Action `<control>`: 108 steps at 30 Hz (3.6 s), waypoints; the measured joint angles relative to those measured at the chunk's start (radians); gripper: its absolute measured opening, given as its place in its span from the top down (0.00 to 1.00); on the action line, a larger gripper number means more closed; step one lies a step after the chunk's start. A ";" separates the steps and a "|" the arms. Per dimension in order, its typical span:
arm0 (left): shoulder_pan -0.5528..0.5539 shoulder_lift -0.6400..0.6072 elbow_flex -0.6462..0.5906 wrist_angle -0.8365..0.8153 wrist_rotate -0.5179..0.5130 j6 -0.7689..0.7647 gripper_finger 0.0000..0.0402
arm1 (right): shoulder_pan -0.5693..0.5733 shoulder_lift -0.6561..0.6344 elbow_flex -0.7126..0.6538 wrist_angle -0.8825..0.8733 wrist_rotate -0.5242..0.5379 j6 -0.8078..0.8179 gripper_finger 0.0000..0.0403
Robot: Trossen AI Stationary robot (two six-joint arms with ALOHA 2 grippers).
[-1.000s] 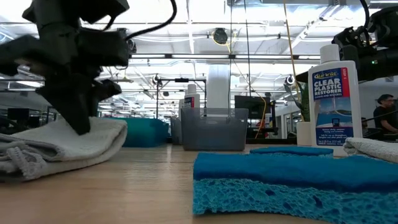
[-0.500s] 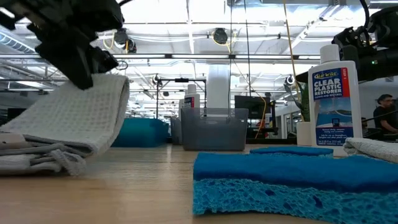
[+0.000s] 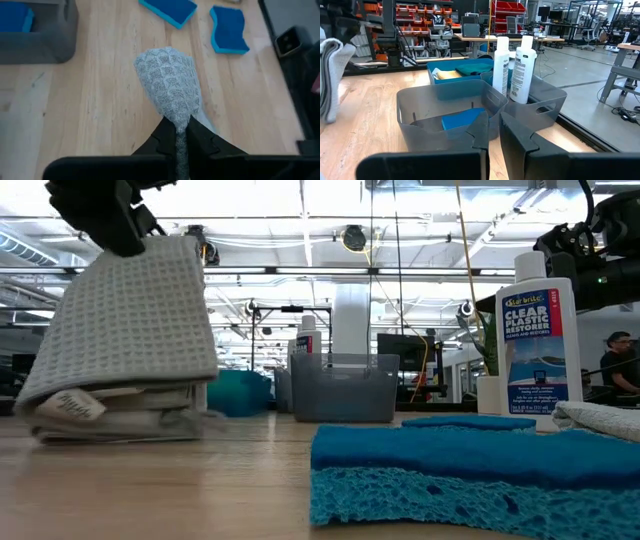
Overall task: Pick & Place Kitchen Items
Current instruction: Put the left gray microfiber towel into the blue bin
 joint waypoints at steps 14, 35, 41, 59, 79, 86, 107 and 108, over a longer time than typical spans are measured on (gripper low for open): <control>0.035 -0.203 0.001 0.007 0.000 -0.187 0.97 | 0.000 0.000 0.000 0.000 0.000 0.000 0.95; 0.176 -0.332 0.014 -0.087 0.068 -0.088 0.95 | 0.000 0.000 0.000 0.000 0.000 0.000 0.95; 0.251 -0.298 0.055 -0.211 -0.023 0.029 0.97 | 0.000 0.000 0.000 0.000 0.000 0.000 0.95; 0.405 -0.233 0.064 0.019 -0.455 0.785 0.96 | 0.000 0.000 0.000 0.001 0.000 0.000 0.95; 0.875 0.004 0.064 0.321 -0.606 1.392 0.96 | 0.000 0.000 0.000 0.001 0.000 0.000 0.95; 0.977 0.135 0.064 0.510 -0.512 1.481 0.97 | 0.000 0.000 0.000 0.001 0.000 0.000 0.95; 0.958 0.264 0.063 0.278 -0.357 1.257 0.95 | 0.000 0.000 0.000 0.001 0.000 0.000 0.95; 0.956 0.264 0.063 0.249 -0.348 1.240 0.96 | 0.000 0.000 0.000 0.001 0.000 0.000 0.95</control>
